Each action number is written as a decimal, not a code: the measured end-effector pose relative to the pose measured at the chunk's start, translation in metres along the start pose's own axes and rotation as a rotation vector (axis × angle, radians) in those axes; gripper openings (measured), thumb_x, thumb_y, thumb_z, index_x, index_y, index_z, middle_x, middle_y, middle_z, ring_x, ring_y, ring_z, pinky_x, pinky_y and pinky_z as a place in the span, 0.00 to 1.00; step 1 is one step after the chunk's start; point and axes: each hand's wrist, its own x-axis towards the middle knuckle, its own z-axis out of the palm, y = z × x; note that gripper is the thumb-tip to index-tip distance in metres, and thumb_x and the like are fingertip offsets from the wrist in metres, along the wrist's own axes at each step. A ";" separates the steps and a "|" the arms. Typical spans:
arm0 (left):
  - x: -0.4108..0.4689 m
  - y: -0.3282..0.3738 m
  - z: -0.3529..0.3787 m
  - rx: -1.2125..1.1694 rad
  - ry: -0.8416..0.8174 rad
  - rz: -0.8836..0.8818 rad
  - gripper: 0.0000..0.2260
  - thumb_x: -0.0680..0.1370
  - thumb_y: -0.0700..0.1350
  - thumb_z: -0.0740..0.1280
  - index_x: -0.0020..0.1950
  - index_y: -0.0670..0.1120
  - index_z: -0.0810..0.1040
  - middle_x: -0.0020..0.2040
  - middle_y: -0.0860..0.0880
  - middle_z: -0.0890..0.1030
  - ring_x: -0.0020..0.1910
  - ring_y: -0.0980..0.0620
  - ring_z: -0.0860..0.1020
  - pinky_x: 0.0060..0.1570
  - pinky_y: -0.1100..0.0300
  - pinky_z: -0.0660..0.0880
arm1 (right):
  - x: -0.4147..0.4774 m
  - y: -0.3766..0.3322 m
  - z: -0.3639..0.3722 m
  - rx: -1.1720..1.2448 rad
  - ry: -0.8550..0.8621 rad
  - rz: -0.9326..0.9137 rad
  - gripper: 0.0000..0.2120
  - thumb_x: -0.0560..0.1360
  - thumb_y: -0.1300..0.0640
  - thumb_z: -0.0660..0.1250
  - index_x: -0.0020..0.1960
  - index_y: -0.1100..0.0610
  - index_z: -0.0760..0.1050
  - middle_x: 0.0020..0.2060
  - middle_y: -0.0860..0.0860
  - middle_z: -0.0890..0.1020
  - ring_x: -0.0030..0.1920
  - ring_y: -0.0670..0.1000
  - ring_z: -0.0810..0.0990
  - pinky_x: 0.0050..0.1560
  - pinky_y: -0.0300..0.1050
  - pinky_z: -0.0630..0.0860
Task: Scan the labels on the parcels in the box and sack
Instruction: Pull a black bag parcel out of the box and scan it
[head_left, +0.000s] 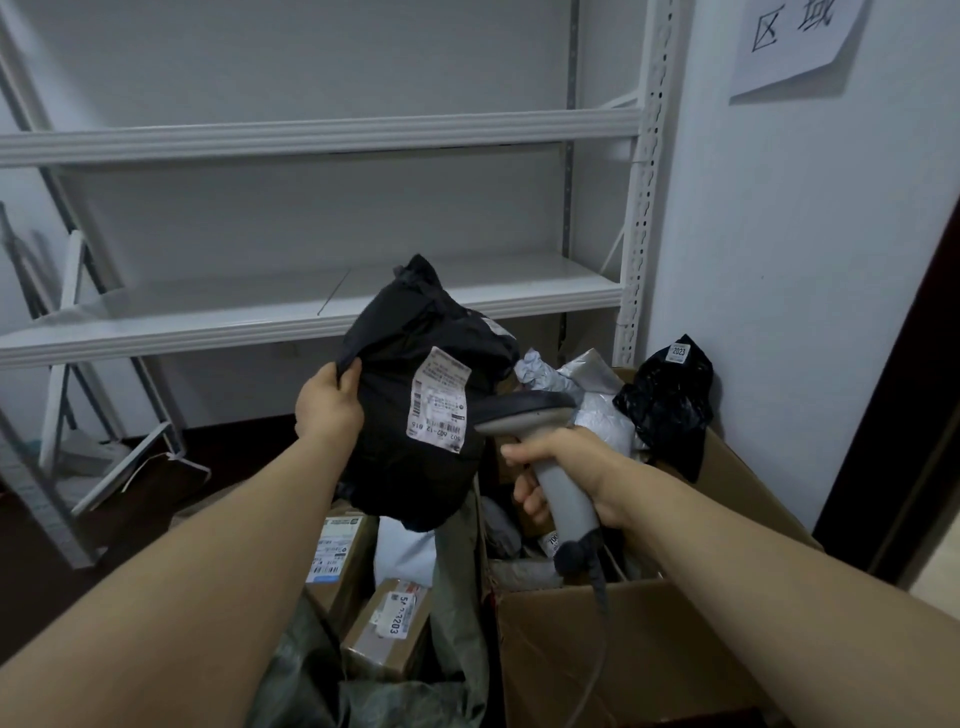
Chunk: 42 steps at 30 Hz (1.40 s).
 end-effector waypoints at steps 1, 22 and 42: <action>-0.001 0.000 0.000 -0.015 0.025 0.001 0.15 0.82 0.51 0.57 0.49 0.39 0.74 0.49 0.37 0.77 0.51 0.38 0.75 0.47 0.52 0.67 | 0.001 -0.001 -0.001 0.015 -0.005 0.018 0.09 0.75 0.57 0.68 0.44 0.63 0.73 0.26 0.56 0.77 0.23 0.50 0.74 0.26 0.39 0.73; -0.004 0.002 -0.001 -0.055 0.091 -0.030 0.13 0.82 0.52 0.57 0.46 0.43 0.72 0.49 0.36 0.78 0.51 0.38 0.76 0.45 0.56 0.64 | 0.016 -0.006 0.006 0.219 -0.024 0.095 0.10 0.72 0.56 0.69 0.37 0.58 0.70 0.25 0.53 0.73 0.20 0.48 0.70 0.23 0.36 0.69; -0.004 -0.006 0.000 -0.035 0.090 -0.042 0.16 0.83 0.51 0.56 0.52 0.39 0.75 0.51 0.37 0.78 0.53 0.38 0.75 0.51 0.52 0.68 | 0.024 -0.002 0.012 0.206 -0.044 0.105 0.10 0.71 0.55 0.70 0.37 0.57 0.71 0.25 0.52 0.73 0.22 0.48 0.70 0.23 0.37 0.69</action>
